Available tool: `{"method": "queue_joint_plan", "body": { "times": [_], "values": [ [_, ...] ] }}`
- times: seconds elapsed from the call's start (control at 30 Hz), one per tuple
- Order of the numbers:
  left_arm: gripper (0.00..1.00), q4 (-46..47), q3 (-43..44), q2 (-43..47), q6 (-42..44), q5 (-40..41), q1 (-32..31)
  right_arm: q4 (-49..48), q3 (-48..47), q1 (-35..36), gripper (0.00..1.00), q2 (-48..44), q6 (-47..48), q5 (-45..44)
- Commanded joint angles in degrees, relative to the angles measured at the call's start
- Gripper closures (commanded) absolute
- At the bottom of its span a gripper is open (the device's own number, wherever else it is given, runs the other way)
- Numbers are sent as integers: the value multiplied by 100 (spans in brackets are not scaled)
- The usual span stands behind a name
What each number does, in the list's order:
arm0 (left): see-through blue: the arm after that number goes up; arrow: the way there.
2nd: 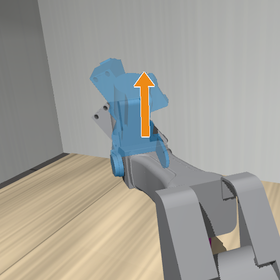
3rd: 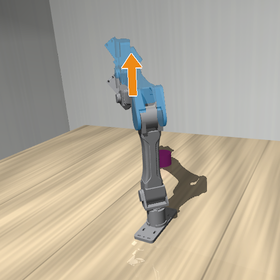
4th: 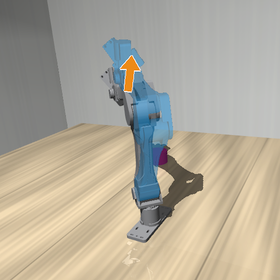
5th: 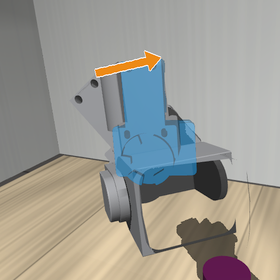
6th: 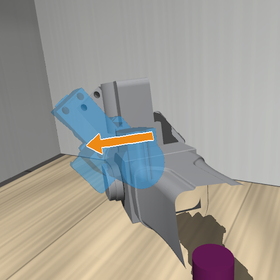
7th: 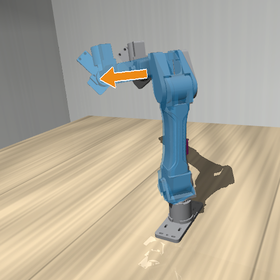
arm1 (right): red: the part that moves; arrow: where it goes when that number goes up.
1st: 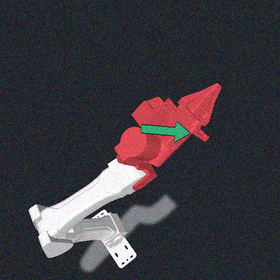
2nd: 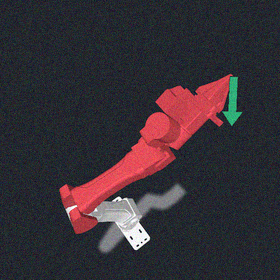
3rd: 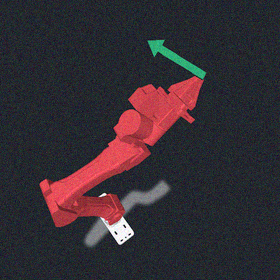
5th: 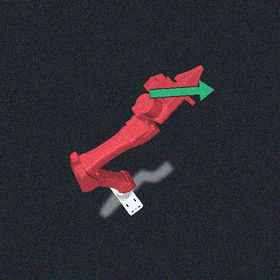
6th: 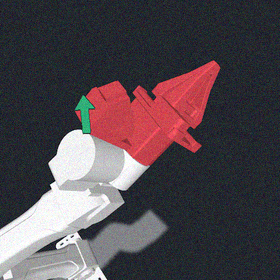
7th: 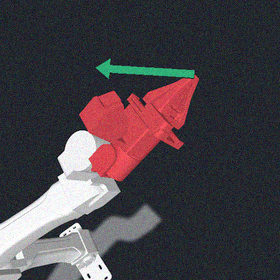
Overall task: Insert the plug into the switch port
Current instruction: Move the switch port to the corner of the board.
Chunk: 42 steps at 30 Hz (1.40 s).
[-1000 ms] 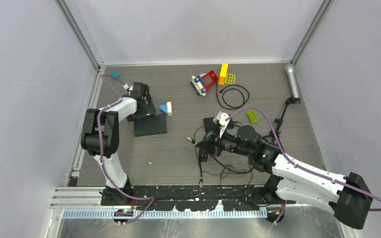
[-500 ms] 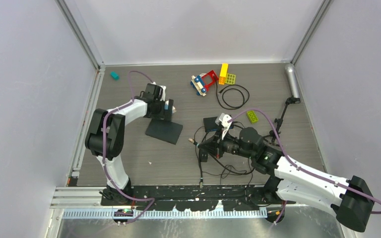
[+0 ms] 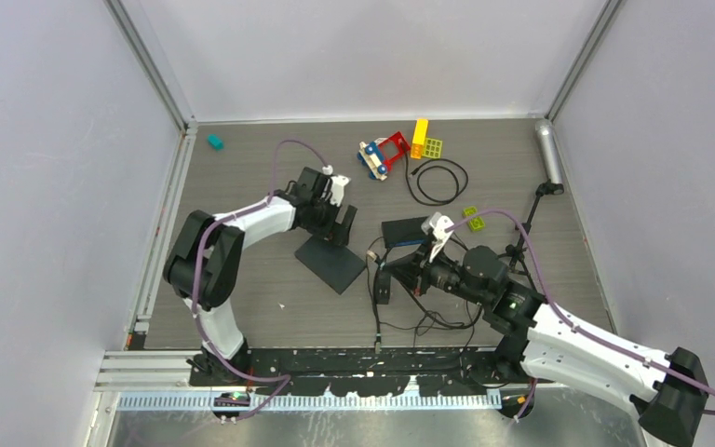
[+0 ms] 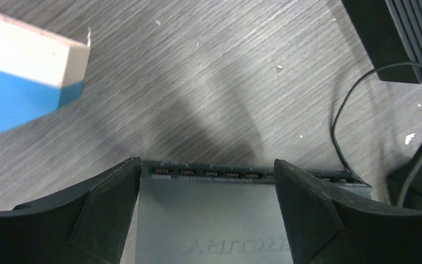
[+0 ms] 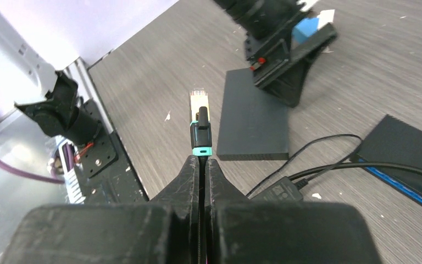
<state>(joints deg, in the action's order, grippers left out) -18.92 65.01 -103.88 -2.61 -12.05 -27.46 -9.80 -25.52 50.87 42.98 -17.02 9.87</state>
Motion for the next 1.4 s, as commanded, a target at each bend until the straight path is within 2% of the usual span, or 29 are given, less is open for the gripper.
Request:
{"method": "queue_joint_plan", "body": {
  "times": [0.0,0.1,0.17,0.23,0.3,0.33,0.37,0.43,0.47,0.53,0.73,0.93,1.03,1.2,1.37],
  "values": [
    [8,790,-318,931,-675,200,-23,56,75,-16,100,-521,-161,-916],
    [1,1562,-574,1377,-1362,267,-97,248,124,-16,100,-930,-225,-1558],
    [0,1854,-622,1521,-1694,423,-207,372,156,-16,100,-1192,-256,-1867],
    [3,2082,-589,1531,-2013,637,-383,496,169,-16,99,-1429,-279,-2081],
    [12,2123,-504,1414,-2343,930,-593,627,163,-16,99,-1603,-313,-2254],
    [18,2079,-457,1324,-2546,1073,-696,694,155,-16,99,-1695,-330,-2318],
    [28,2070,-421,1211,-2762,1132,-772,756,148,-16,99,-1756,-343,-2383],
    [56,2122,-446,982,-3380,1394,-967,865,143,-16,99,-1841,-378,-2502],
    [76,2213,-487,879,-3606,1502,-1038,903,143,-16,100,-1870,-388,-2556],
    [98,2165,-458,678,-3939,1851,-1252,944,135,-16,100,-1917,-413,-2609],
    [100,671,180,160,-4632,3187,-1845,1212,134,-16,99,-2016,-447,-2680],
    [100,-87,138,205,-4985,3800,-2211,1190,135,-16,100,-1991,-462,-2684],
    [100,-194,-130,269,-5090,3892,-2295,1132,143,-16,100,-1917,-492,-2644],
    [100,-175,-632,365,-5096,3606,-2350,1059,148,-16,99,-1830,-509,-2552],
    [100,-234,-1271,1079,-5235,3434,-2485,1060,173,-16,99,-1851,-524,-2568]
  ]
}}
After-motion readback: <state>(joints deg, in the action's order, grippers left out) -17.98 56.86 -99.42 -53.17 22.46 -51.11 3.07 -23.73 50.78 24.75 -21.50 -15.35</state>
